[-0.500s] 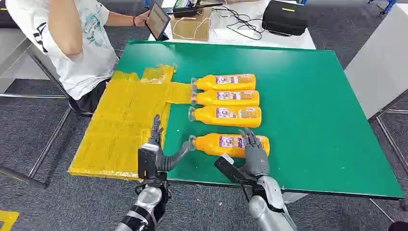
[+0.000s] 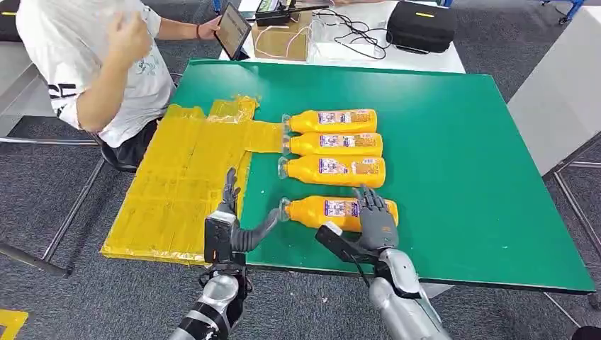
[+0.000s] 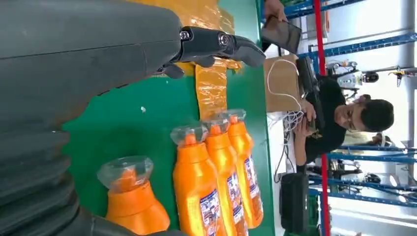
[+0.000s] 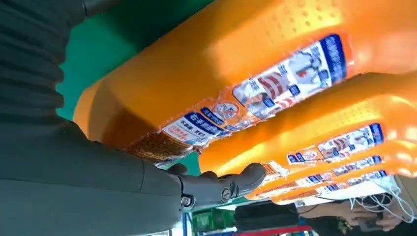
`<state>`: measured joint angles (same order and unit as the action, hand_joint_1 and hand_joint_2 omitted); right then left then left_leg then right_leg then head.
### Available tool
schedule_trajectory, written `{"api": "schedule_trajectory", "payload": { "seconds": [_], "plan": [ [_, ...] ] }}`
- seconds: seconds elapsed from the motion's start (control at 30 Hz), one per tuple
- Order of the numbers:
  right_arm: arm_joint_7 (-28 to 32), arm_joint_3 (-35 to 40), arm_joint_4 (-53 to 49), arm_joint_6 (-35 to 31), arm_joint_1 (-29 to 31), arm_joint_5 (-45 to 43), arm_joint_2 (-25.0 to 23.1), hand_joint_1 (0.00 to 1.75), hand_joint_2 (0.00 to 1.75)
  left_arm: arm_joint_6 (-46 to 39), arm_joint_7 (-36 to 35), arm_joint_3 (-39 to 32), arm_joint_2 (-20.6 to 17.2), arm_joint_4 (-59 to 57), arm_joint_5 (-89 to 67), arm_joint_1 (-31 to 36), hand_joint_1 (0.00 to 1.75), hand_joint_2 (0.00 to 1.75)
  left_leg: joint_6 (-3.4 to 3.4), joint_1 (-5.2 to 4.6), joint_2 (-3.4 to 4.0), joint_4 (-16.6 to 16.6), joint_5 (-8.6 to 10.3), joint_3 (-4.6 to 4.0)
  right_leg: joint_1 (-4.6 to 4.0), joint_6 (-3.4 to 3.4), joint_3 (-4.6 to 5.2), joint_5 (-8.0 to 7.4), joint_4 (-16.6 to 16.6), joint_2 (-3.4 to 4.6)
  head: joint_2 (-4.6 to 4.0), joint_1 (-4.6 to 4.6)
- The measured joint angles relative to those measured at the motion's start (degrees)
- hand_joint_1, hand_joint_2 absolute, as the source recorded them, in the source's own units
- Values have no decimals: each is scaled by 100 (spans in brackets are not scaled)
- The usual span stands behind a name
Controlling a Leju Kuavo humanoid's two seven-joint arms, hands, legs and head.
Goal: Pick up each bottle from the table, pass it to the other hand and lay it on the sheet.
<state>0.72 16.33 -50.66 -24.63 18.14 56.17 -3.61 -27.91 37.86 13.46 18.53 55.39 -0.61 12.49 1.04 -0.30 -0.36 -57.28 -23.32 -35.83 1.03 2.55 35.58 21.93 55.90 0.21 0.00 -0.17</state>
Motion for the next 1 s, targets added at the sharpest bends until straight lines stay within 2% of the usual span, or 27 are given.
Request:
{"api": "schedule_trajectory", "payload": {
  "seconds": [0.27, 0.3, 0.33, 0.4, 0.67, 0.87, 1.0],
  "plan": [
    [-302, 131, 323, 376, 268, 373, 81, 0, 175, 114, -57, -50, 0, 100, 0, -26, 0, 175, 0, 0, 2, 0, 0, 4, 0, 0, -3, 0, 0, 0, 0, 0],
    [-330, 151, 360, 437, 305, 395, 83, 21, 175, 120, -63, -57, 0, 111, 0, -28, 0, 175, 0, 0, 3, 0, 0, 6, 0, 0, -5, 0, 0, 1, 0, 0],
    [-369, 173, 398, 494, 347, 433, 90, 169, 175, 131, -77, -66, 0, 125, 0, -32, 0, 175, 0, 0, 5, 0, -1, 10, 0, 0, -7, 0, -1, 1, 0, -2],
    [-435, 216, 490, 663, 437, 463, 112, 175, 175, 166, -98, -83, 2, 155, -4, -39, 0, 175, 0, 0, 5, 0, -1, 18, 0, 0, -15, 0, -2, 1, 0, 0],
    [-516, 474, 881, 1163, 805, 505, 223, 173, 175, 273, -133, -131, 0, 194, -24, -50, 0, 175, 8, 0, 0, 2, -3, 76, -1, -2, -69, 2, -8, 0, 0, 2],
    [-112, 513, 1049, 1645, 1010, -102, 264, 175, 175, 265, -131, -177, -26, 151, -268, -52, 0, 175, 7, 0, 7, 2, -5, 101, -1, -1, -94, 1, -8, 2, 0, 0],
    [195, 522, 1145, 1670, 1118, -558, 273, 175, 175, 203, -111, -190, -74, 59, -463, -34, 0, 175, 0, 0, 20, 3, -19, 123, -2, -3, -110, 0, -9, 23, 2, 2]
  ]
}}
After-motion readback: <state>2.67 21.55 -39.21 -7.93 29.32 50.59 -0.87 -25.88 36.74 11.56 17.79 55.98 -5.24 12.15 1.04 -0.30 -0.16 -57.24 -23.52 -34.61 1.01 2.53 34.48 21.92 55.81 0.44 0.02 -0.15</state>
